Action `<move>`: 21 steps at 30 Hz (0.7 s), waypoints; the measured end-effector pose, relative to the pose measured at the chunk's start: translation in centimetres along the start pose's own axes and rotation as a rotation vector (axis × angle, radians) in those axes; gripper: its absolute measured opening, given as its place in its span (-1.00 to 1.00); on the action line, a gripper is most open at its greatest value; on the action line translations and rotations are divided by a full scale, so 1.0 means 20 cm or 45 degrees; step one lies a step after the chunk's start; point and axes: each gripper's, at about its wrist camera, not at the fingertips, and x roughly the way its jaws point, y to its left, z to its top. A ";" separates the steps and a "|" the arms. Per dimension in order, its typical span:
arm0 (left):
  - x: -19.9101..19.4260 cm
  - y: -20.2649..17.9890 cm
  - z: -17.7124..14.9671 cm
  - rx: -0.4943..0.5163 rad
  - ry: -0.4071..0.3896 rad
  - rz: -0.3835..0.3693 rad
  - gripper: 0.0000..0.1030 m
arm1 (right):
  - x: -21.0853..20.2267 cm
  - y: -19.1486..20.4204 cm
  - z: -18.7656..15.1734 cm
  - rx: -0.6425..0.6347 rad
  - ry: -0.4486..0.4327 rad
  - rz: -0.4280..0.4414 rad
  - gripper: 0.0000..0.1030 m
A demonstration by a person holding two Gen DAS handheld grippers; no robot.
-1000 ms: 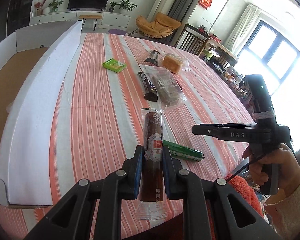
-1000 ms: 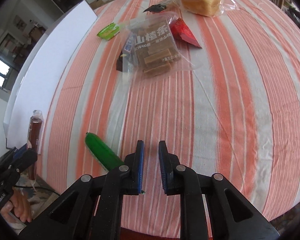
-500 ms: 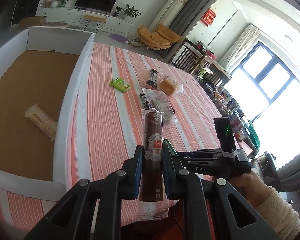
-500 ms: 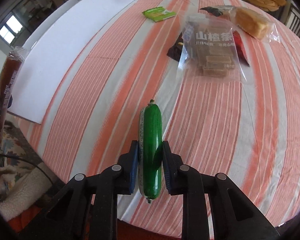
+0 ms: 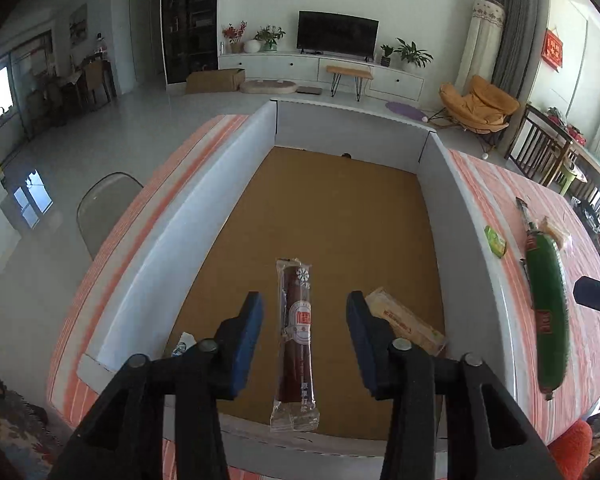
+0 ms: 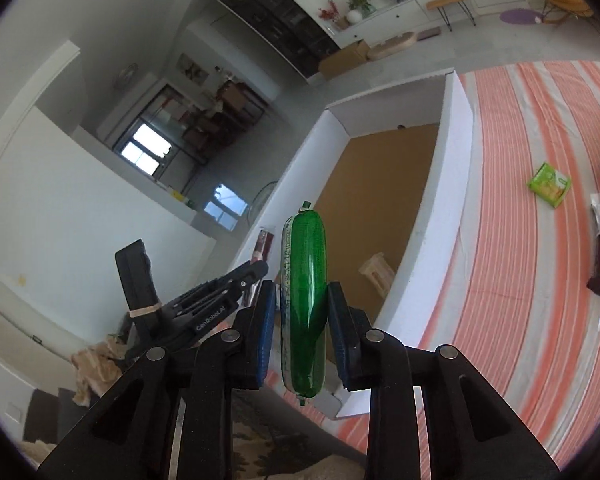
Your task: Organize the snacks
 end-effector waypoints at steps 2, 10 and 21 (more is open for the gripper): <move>-0.01 -0.02 -0.03 0.012 -0.042 0.009 0.78 | 0.02 -0.01 -0.04 -0.027 -0.030 -0.076 0.44; -0.10 -0.35 -0.08 0.095 -0.072 -0.239 0.80 | -0.32 -0.58 -0.37 -0.058 -0.235 -1.008 0.44; -0.12 -1.36 -0.34 0.504 0.096 -0.625 0.91 | -0.83 -1.08 -0.62 0.375 -0.390 -1.327 0.44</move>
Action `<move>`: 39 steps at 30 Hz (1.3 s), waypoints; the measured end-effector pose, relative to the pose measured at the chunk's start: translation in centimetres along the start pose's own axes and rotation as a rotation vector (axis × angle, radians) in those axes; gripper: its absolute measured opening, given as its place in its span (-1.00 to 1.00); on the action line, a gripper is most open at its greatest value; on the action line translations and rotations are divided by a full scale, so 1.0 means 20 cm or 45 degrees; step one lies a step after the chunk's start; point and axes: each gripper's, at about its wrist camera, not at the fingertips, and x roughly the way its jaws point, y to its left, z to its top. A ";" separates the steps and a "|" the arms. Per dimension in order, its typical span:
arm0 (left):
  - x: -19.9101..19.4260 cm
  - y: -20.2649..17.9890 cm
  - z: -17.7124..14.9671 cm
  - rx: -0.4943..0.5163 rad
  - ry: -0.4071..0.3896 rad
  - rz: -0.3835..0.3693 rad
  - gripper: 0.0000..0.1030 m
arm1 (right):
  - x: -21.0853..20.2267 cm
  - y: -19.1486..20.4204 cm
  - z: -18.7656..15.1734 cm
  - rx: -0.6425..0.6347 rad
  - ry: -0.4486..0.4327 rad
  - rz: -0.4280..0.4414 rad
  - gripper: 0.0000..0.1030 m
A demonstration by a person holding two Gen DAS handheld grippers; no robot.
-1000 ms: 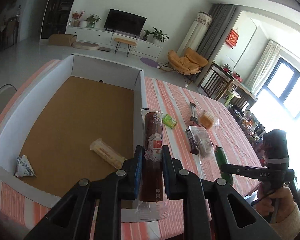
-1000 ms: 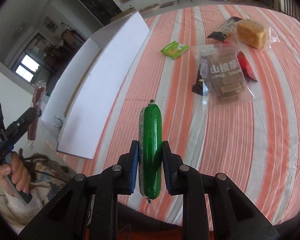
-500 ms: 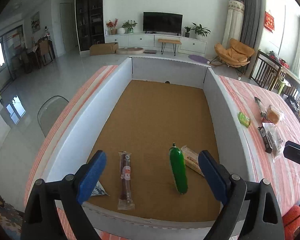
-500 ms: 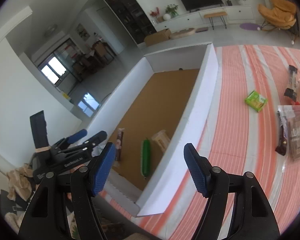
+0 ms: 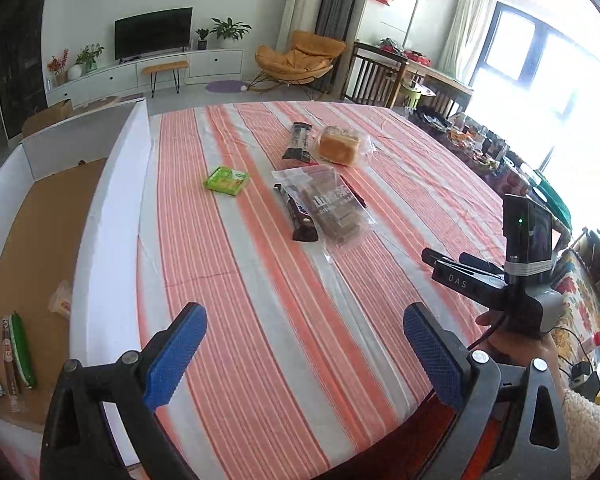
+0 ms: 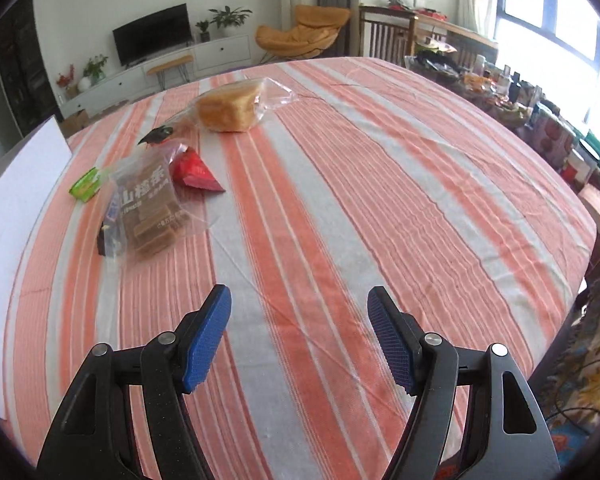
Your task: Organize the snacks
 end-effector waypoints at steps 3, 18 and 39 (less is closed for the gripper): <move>0.15 -0.09 0.00 0.056 0.043 0.039 0.91 | 0.02 0.02 0.01 -0.001 -0.020 -0.005 0.44; 0.63 0.15 -0.06 0.003 0.109 0.283 0.91 | 0.04 0.01 -0.02 0.005 -0.051 -0.072 0.44; 0.65 0.18 -0.04 -0.040 0.096 0.303 1.00 | -0.42 -0.18 -0.02 0.152 -0.340 -0.122 0.44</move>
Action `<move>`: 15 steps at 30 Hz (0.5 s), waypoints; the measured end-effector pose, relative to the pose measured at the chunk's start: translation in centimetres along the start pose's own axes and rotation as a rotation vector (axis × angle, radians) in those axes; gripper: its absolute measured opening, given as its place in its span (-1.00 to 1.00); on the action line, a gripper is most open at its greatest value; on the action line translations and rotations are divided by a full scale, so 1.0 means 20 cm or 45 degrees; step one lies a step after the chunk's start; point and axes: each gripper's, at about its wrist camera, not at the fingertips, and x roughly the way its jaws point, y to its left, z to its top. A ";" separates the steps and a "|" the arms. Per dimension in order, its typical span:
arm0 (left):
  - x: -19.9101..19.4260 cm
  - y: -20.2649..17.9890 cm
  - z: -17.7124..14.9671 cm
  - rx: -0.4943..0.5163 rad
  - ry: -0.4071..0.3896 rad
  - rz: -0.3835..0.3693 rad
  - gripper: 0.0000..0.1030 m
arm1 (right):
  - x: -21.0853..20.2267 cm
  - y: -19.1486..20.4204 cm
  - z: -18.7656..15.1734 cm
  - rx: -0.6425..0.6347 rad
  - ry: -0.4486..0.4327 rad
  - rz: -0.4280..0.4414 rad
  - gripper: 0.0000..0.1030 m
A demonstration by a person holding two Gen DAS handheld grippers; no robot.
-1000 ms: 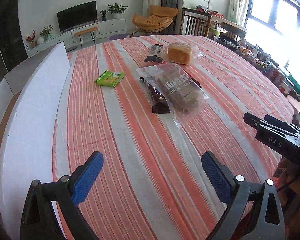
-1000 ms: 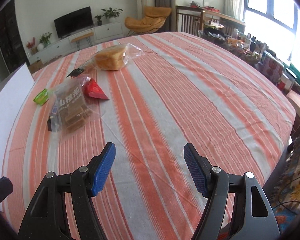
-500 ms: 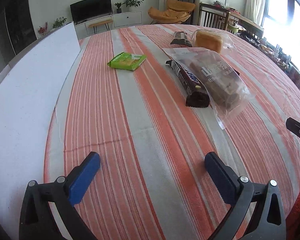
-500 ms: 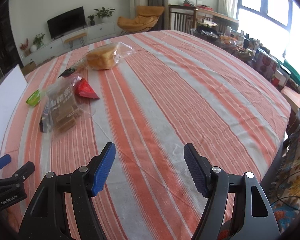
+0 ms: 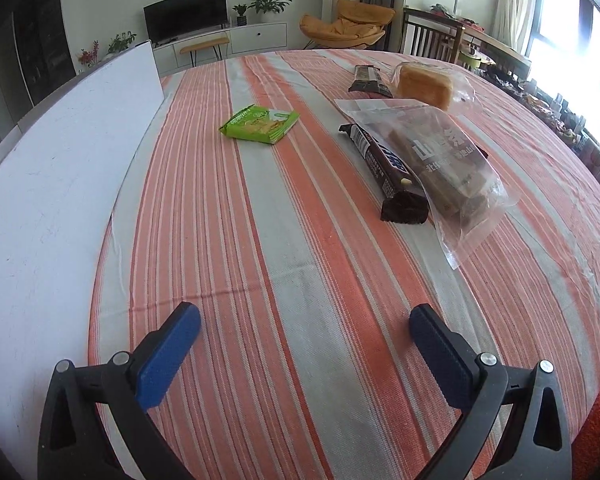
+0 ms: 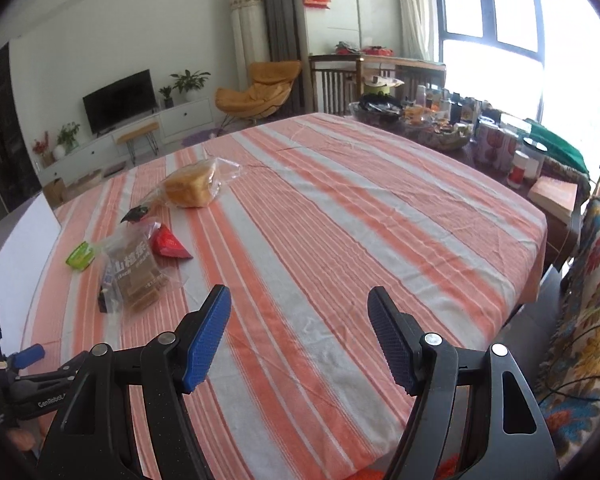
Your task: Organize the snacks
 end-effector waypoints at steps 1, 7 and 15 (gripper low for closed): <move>0.00 0.00 0.00 0.000 0.000 0.000 1.00 | -0.08 -0.05 0.06 0.006 -0.043 -0.009 0.44; 0.00 0.00 0.00 0.000 0.000 0.000 1.00 | -0.70 -0.34 0.45 -0.043 -0.487 -0.174 0.73; 0.00 0.00 0.00 0.001 0.000 0.002 1.00 | -0.16 -0.14 0.44 -0.300 0.179 0.148 0.71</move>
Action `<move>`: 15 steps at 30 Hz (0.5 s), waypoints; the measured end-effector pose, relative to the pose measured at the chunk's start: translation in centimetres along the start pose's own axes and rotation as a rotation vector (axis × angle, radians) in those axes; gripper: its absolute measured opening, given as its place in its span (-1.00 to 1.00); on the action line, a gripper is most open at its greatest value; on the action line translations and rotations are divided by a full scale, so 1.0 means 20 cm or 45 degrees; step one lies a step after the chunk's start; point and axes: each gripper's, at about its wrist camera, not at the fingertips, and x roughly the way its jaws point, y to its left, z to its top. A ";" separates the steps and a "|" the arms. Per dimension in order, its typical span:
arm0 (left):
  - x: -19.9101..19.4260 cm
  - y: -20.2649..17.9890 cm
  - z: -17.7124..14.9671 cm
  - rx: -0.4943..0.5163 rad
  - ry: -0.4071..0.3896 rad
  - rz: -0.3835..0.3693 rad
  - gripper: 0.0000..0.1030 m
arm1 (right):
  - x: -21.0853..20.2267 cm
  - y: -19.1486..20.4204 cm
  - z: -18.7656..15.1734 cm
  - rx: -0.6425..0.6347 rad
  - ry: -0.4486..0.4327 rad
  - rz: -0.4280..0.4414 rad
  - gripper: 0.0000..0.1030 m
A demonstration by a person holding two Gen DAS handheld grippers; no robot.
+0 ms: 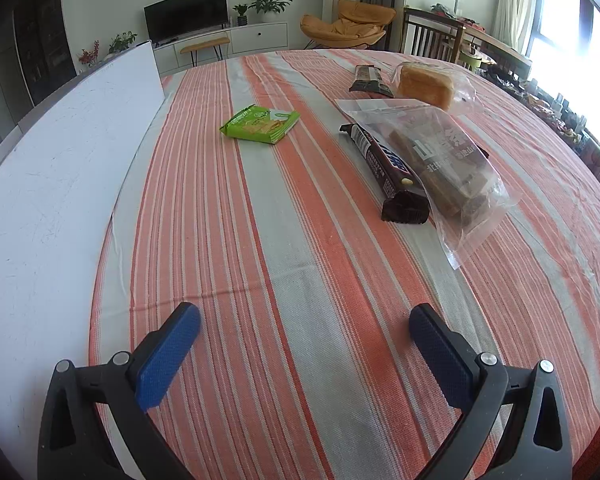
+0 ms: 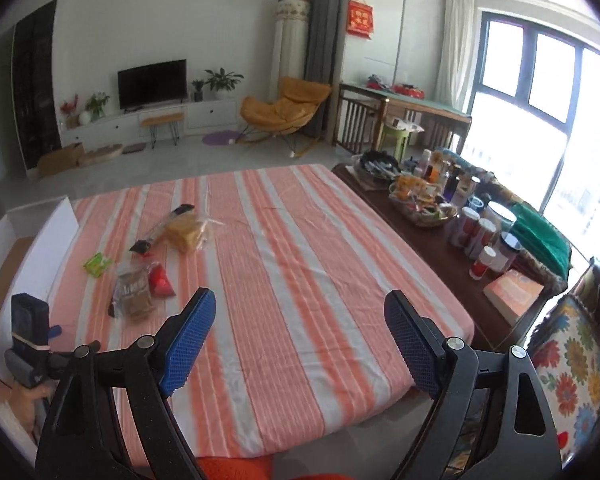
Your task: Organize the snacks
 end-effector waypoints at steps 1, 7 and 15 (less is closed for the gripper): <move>0.00 0.00 0.00 0.000 0.000 0.000 1.00 | 0.13 0.04 -0.05 0.011 0.061 0.034 0.71; 0.00 0.00 0.00 -0.001 0.000 -0.001 1.00 | 0.68 0.24 -0.34 0.289 0.327 0.165 0.70; 0.00 0.00 0.00 0.000 0.000 0.000 1.00 | 0.58 0.42 -0.41 0.294 0.169 0.137 0.70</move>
